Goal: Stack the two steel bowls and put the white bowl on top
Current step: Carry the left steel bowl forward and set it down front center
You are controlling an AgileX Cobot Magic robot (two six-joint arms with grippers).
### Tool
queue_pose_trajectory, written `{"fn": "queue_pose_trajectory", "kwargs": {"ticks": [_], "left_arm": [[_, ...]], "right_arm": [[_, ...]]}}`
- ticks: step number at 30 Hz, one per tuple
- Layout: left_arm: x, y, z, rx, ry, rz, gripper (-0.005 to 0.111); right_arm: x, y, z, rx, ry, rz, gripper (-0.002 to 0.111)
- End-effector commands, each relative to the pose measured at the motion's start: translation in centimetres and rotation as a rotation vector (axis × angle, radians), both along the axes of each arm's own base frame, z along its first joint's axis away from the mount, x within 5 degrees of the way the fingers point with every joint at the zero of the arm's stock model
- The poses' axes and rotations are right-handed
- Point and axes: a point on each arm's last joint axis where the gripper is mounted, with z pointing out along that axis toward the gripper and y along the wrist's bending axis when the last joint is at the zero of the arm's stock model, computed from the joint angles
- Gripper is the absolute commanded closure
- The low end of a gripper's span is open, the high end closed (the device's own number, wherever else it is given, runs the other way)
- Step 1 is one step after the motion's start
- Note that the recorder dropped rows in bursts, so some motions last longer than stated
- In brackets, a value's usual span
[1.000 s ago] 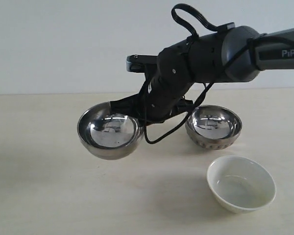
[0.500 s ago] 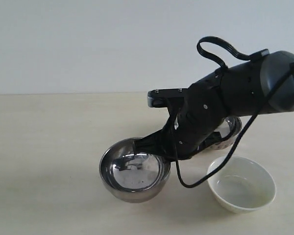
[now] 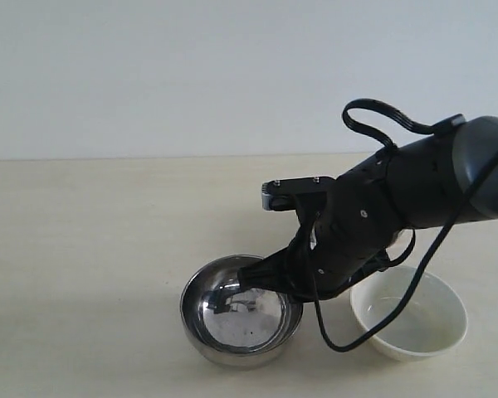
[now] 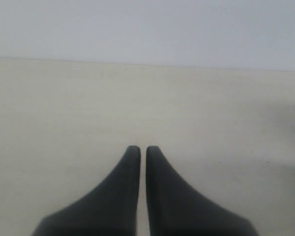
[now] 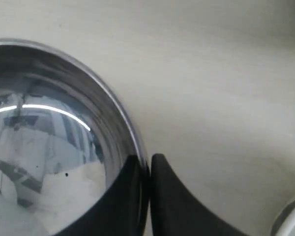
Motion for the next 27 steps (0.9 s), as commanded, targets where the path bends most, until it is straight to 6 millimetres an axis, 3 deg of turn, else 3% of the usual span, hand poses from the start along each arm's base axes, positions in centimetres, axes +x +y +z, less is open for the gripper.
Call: {"fn": "queue_pose_trajectory", "kwargs": {"ticks": [1,6,18,24,25,27], "left_arm": [[0.0,0.0,0.0,-0.005,-0.007,-0.003,0.103],[0.0,0.0,0.0,-0.005,-0.007,-0.003,0.103],[0.0,0.0,0.0,-0.005,-0.007,-0.003,0.103],[0.0,0.0,0.0,-0.005,-0.007,-0.003,0.103],[0.0,0.0,0.0,-0.005,-0.007,-0.003,0.103],[0.0,0.0,0.0,-0.005,-0.007,-0.003,0.103]], "right_arm": [[-0.4,-0.5,1.3,-0.012,-0.019,0.024,0.108],[-1.0,-1.0,2.7,-0.036,-0.010,0.038,0.108],[-2.5,-1.9,0.3,0.012,-0.038,0.041,0.108],[-2.6,-2.0,0.1,0.008,-0.028,0.038,0.108],[-2.6,-2.0,0.1,0.006,-0.026,0.038,0.105],[-2.6,-2.0,0.2,0.010,-0.030,0.038,0.085]]}}
